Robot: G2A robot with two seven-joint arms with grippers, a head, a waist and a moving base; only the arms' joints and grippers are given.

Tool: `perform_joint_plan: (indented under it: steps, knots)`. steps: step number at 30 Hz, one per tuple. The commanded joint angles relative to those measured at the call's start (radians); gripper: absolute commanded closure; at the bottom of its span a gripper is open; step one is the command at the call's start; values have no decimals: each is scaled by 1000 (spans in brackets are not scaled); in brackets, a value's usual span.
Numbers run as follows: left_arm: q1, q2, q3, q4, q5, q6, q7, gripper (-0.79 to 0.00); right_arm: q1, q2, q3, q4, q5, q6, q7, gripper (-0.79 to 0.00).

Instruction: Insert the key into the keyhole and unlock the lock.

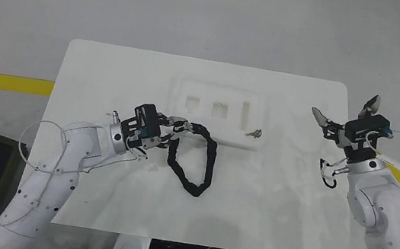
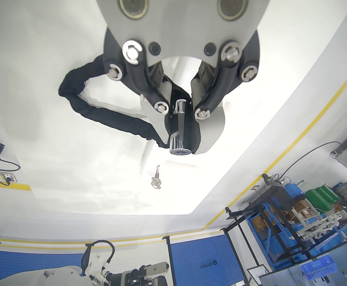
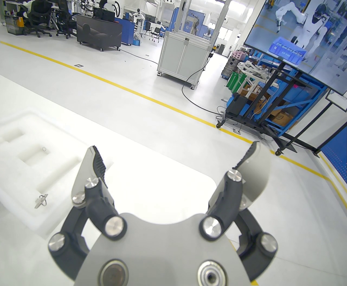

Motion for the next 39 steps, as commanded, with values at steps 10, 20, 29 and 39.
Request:
perform_joint_plan:
  steps: [10, 20, 29, 39]
  knots:
    - [49, 11, -43, -35, 9, -12, 3, 0, 14, 1, 52, -102, 252, -205, 384, -785]
    - [49, 11, -43, -35, 9, -12, 3, 0, 106, -12, -49, -73, 526, -238, 722, -785]
    - [49, 11, -43, -35, 9, -12, 3, 0, 177, -32, -165, 3, 544, -253, 793, -785]
    - [49, 11, -43, -35, 9, -12, 3, 0, 227, -53, -238, 36, 580, -258, 799, -594]
